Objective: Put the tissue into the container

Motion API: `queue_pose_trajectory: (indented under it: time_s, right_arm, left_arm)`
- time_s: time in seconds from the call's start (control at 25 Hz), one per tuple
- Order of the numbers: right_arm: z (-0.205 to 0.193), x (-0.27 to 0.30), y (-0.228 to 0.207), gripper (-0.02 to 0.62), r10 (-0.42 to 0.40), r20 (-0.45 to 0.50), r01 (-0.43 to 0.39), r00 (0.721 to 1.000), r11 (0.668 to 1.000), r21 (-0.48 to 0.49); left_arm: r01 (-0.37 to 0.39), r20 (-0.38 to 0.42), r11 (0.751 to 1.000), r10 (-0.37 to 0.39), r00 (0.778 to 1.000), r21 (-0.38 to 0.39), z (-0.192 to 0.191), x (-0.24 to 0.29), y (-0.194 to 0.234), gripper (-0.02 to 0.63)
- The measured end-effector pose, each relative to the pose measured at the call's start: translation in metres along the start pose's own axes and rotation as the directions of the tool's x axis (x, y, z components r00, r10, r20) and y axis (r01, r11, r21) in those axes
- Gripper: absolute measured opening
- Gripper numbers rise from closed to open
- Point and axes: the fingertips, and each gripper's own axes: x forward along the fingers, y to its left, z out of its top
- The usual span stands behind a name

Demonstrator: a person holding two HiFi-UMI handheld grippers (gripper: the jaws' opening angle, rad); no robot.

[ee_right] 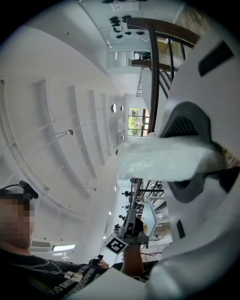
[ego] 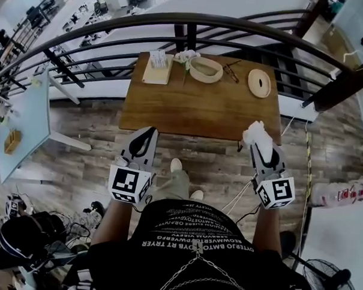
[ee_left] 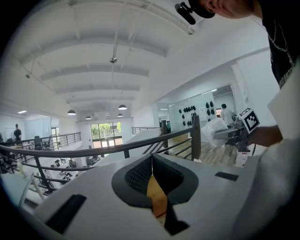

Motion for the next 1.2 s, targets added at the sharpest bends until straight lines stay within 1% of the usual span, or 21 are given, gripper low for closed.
queue_pose_trajectory:
  time_s: [0.12,0.36,0.48,0.56,0.68,0.96,1.12,1.2]
  right_arm:
    - [0.0,0.013,-0.003,0.12,-0.009,-0.01,0.009,1.0,1.0,0.016]
    - [0.011,0.042,-0.007,0.12,-0.003,-0.011,0.003,1.0,1.0,0.009]
    - [0.015,0.06,-0.013,0.12,0.0,-0.012,0.0,1.0,1.0,0.009]
    - [0.017,0.071,-0.017,0.12,-0.004,-0.015,0.004,1.0,1.0,0.015]
    - [0.02,0.091,-0.02,0.12,0.001,-0.02,-0.001,1.0,1.0,0.012]
    - [0.026,0.139,-0.032,0.12,0.002,-0.026,-0.002,1.0,1.0,0.011]
    - [0.031,0.161,-0.038,0.12,-0.019,-0.033,0.019,0.999,1.0,0.011]
    - [0.033,0.172,-0.041,0.12,-0.032,-0.04,0.032,0.999,0.999,0.01]
  left_arm:
    - [0.012,0.006,1.0,-0.012,1.0,0.023,0.005,0.018,0.006,0.029]
    - [0.033,0.009,0.999,-0.033,0.999,0.031,0.01,0.047,0.022,0.029]
    - [0.042,-0.007,0.999,-0.041,0.999,0.034,0.008,0.062,0.033,0.029]
    - [0.046,-0.012,0.998,-0.046,0.999,0.036,0.011,0.073,0.041,0.029]
    - [0.045,0.014,0.998,-0.045,0.999,0.033,0.02,0.09,0.055,0.029]
    - [0.053,-0.007,0.998,-0.052,0.999,0.043,0.019,0.13,0.091,0.029]
    - [0.071,-0.017,0.997,-0.07,0.997,0.041,0.018,0.151,0.109,0.029]
    - [0.083,-0.006,0.996,-0.083,0.997,0.04,0.021,0.162,0.115,0.029]
